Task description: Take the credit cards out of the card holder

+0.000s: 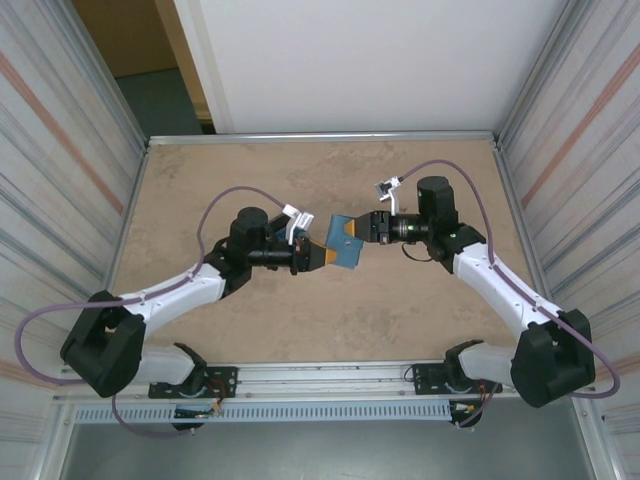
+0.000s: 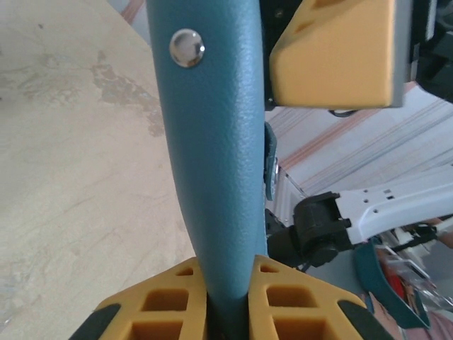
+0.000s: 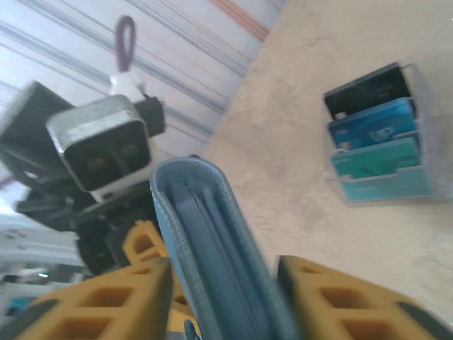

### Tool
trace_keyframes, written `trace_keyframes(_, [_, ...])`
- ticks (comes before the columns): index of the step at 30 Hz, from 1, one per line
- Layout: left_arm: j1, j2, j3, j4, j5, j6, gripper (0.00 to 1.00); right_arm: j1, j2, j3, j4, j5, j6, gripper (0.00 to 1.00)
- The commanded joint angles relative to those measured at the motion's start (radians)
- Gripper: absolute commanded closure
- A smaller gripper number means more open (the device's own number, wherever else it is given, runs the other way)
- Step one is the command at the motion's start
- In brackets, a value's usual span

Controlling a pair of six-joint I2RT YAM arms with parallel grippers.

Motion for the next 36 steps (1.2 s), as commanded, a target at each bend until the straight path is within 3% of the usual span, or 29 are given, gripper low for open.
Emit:
trace_keyframes(1, [-0.02,-0.06,0.02,-0.078,-0.147,0.08,1.0,0.021,-0.022,0.054,-0.116,0.165,-0.046,0.49])
trace_keyframes(6, [-0.069,-0.119,0.003,-0.151,-0.365,0.137,1.0,0.08,-0.064,0.088,-0.249,0.508,-0.017,0.35])
trace_keyframes(9, [-0.083,-0.136,-0.013,-0.154,-0.458,0.14,1.0,0.123,-0.092,0.085,-0.286,0.642,0.027,0.35])
trace_keyframes(17, [-0.095,-0.11,-0.024,-0.113,-0.567,0.117,1.0,0.293,-0.152,0.066,-0.301,0.914,0.113,0.4])
trace_keyframes(23, [-0.095,-0.087,-0.019,-0.102,-0.601,0.1,1.0,0.377,-0.119,0.086,-0.293,1.006,0.137,0.42])
trace_keyframes(36, [-0.095,-0.061,-0.012,-0.093,-0.582,0.089,1.0,0.461,0.076,0.196,-0.254,1.001,0.125,0.48])
